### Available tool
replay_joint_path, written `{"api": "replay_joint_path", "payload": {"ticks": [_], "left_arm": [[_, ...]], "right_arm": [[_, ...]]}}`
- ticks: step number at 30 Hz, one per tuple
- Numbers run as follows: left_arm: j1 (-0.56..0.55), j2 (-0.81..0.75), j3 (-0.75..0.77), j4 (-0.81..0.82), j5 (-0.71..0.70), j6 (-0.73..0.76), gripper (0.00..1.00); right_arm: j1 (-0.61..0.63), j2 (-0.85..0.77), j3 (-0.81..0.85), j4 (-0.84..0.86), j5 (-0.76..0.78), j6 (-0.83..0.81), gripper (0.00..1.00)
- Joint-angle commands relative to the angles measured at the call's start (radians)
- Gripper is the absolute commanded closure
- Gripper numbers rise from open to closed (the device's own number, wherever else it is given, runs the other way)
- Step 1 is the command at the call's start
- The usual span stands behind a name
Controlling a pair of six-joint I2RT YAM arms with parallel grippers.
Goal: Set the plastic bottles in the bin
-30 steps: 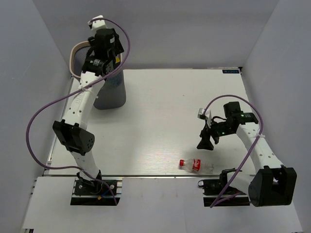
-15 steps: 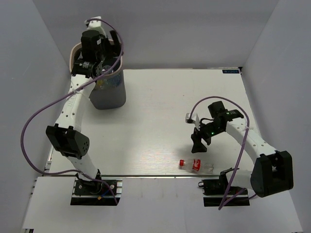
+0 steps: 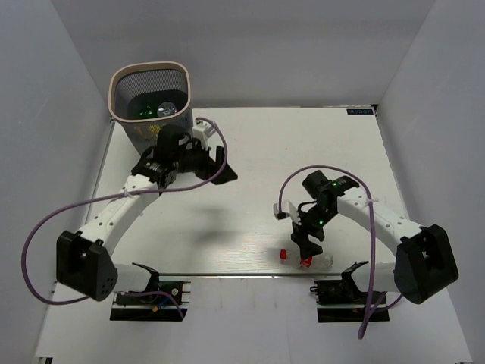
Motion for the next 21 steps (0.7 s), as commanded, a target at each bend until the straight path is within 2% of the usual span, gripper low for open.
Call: {"api": "replay_joint_path", "payload": {"ticks": [1, 9, 10, 15, 16, 17, 19, 20, 21], "left_arm": [[-0.029, -0.128, -0.085, 0.025, 0.006, -0.017, 0.00], [-0.074, -0.200, -0.194, 0.013, -0.060, -0.038, 0.00], [-0.074, -0.215, -0.209, 0.013, -0.073, -0.047, 0.00], [-0.092, -0.252, -0.245, 0.002, -0.107, -0.066, 0.00], [-0.092, -0.266, -0.255, -0.007, -0.107, -0.066, 0.00], [-0.092, -0.277, -0.267, -0.007, -0.107, -0.066, 0.00], [-0.103, -0.290, -0.277, -0.016, -0.107, -0.066, 0.00], [-0.103, -0.300, -0.304, -0.016, -0.107, -0.077, 0.00], [-0.103, -0.318, -0.316, -0.016, -0.107, -0.086, 0.00]], "right_arm": [[0.055, 0.001, -0.048, -0.034, 0.057, -0.015, 0.17], [0.173, 0.004, -0.188, 0.181, 0.273, 0.105, 0.18], [0.185, 0.005, -0.209, 0.253, 0.293, 0.151, 0.21], [0.210, 0.014, -0.254, 0.347, 0.381, 0.197, 0.33], [0.213, 0.019, -0.253, 0.356, 0.387, 0.203, 0.40], [0.216, 0.019, -0.239, 0.349, 0.372, 0.203, 0.67], [0.213, 0.019, -0.217, 0.333, 0.350, 0.193, 0.94], [0.210, 0.011, -0.182, 0.297, 0.329, 0.168, 1.00], [0.207, 0.004, -0.130, 0.287, 0.323, 0.165, 1.00]]}}
